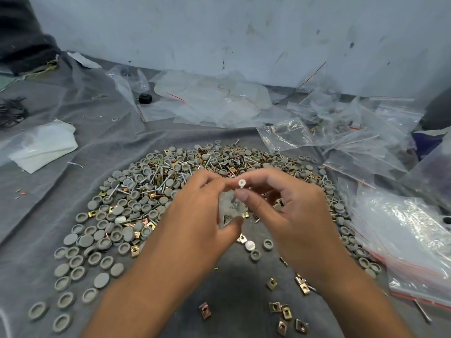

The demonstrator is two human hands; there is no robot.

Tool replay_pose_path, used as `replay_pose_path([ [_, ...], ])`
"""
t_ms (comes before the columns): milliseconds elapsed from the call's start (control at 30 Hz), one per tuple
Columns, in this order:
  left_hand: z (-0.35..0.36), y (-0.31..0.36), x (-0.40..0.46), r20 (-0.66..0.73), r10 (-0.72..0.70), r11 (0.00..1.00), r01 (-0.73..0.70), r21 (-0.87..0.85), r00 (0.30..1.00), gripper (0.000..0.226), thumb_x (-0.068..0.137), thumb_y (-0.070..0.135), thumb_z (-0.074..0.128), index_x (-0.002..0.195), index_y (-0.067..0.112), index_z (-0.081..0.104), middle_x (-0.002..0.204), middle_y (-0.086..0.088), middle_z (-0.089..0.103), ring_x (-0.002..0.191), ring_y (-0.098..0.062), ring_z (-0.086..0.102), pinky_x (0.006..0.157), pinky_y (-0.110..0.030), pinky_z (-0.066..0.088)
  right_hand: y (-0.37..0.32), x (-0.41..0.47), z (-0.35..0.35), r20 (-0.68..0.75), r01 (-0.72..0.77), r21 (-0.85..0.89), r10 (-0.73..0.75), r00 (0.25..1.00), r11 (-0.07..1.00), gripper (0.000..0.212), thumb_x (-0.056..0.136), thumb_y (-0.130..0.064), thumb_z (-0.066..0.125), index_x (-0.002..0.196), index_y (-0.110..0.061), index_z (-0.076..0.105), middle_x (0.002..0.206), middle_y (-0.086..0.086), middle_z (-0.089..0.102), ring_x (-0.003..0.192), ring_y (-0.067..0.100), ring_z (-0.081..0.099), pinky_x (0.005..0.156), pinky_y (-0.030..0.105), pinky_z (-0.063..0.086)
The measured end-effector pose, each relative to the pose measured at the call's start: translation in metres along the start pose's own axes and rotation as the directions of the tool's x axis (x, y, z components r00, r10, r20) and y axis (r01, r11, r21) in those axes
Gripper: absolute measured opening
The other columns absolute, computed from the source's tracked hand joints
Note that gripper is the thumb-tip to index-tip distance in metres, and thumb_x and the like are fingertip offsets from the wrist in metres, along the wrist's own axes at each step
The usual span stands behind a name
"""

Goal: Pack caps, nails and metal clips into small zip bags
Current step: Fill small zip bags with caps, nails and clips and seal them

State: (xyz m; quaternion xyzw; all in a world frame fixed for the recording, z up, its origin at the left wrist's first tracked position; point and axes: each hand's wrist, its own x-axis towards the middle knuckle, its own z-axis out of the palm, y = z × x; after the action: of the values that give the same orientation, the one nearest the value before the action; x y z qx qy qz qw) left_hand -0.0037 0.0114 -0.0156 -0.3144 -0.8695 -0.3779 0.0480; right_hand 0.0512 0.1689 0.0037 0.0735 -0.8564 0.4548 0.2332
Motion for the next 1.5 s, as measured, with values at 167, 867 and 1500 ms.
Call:
replay_pose_path([
  [167, -0.007, -0.002, -0.002, -0.013, -0.005, 1.000, 0.005, -0.020, 1.000, 0.047, 0.077, 0.040, 0.072, 0.120, 0.049, 0.053, 0.106, 0.024, 0.047, 0.081, 0.001, 0.055, 0.068, -0.013, 0.038, 0.002, -0.001, 0.003, -0.069, -0.018, 0.048, 0.021, 0.997, 0.999, 0.011, 0.091, -0.034, 0.070, 0.100, -0.032, 0.075, 0.098, -0.013, 0.069, 0.085, 0.016, 0.062, 0.069, 0.027, 0.049],
  [867, -0.023, -0.008, 0.001, -0.076, -0.101, 0.995, 0.100, -0.019, 0.992, 0.053, 0.078, 0.037, 0.071, 0.130, 0.040, 0.059, 0.105, 0.025, 0.050, 0.082, 0.007, 0.055, 0.075, -0.002, 0.036, 0.081, 0.015, 0.025, 0.047, -0.212, -0.602, 0.299, 0.953, 0.770, 0.044, 0.098, -0.037, 0.061, 0.142, -0.037, 0.053, 0.129, -0.009, 0.045, 0.124, 0.011, 0.036, 0.092, 0.028, 0.040],
  [1500, -0.015, -0.008, 0.002, -0.048, -0.082, 0.997, 0.081, -0.015, 0.995, 0.055, 0.081, 0.037, 0.073, 0.133, 0.043, 0.056, 0.106, 0.026, 0.049, 0.085, 0.002, 0.054, 0.077, -0.004, 0.039, 0.080, 0.023, 0.008, -0.050, -0.249, -0.367, 0.249, 0.967, 0.896, 0.006, 0.100, -0.029, 0.061, 0.096, -0.032, 0.058, 0.091, -0.017, 0.058, 0.083, -0.003, 0.052, 0.068, 0.011, 0.035],
])
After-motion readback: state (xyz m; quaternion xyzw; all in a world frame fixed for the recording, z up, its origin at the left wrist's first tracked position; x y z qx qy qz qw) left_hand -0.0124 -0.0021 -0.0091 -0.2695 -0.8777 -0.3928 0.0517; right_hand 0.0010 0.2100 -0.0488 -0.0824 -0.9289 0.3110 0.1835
